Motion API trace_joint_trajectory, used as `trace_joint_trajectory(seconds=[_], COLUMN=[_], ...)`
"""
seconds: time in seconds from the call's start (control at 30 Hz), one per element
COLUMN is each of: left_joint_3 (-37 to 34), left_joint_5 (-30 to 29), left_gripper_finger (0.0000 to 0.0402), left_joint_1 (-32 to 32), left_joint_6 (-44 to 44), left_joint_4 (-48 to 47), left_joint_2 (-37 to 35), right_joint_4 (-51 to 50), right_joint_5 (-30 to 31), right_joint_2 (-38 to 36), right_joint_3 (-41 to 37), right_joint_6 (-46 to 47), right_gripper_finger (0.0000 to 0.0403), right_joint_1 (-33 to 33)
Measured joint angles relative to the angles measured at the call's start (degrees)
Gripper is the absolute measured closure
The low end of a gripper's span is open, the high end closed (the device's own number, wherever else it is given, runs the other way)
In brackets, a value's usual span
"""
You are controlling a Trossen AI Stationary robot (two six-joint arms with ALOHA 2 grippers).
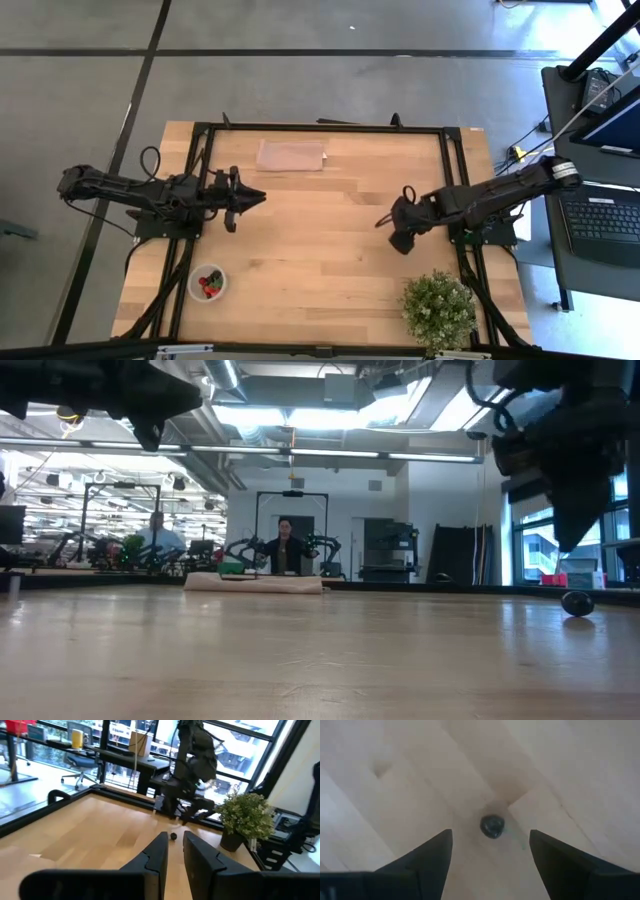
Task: Pick and placing Produce into tupperware
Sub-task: Put the black cherry into the transparent bin
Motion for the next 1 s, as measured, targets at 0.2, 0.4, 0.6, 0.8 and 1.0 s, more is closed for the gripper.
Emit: trace_joint_trajectory(seconds=[0.2,0.4,0.6,0.8,1.0], left_joint_3=[0.0,0.0,0.0,0.0,0.0], left_joint_5=[-0.8,-0.8,-0.8,-0.8,-0.8], left_gripper_finger=[0.0359,0.0370,0.0380,0.0391,0.0400], left_joint_1=[0.0,0.0,0.0,0.0,0.0], left_joint_6=[0.0,0.0,0.0,0.0,0.0], left_joint_4=[0.0,-0.4,-0.5,-1.0,-1.0], left_joint_2=[0.0,0.0,0.0,0.0,0.0], right_joint_4=[6.7,11.1,11.7,15.8,15.6], right_joint_5=[0.1,0.1,1.9,3.6,3.4], right_joint_2=[1.3,4.9,8.6,11.6,12.5], right_joint_3=[-4.5,-7.5,-8.1,-8.1,-8.0], right_joint_6=[-6.5,-15.0,-19.7,-26.2,-24.9], right_gripper_finger=[0.0135,0.0135,0.0135,0.0135,0.0142], right_joint_1=[2.2,4.0,4.0,4.0,4.0])
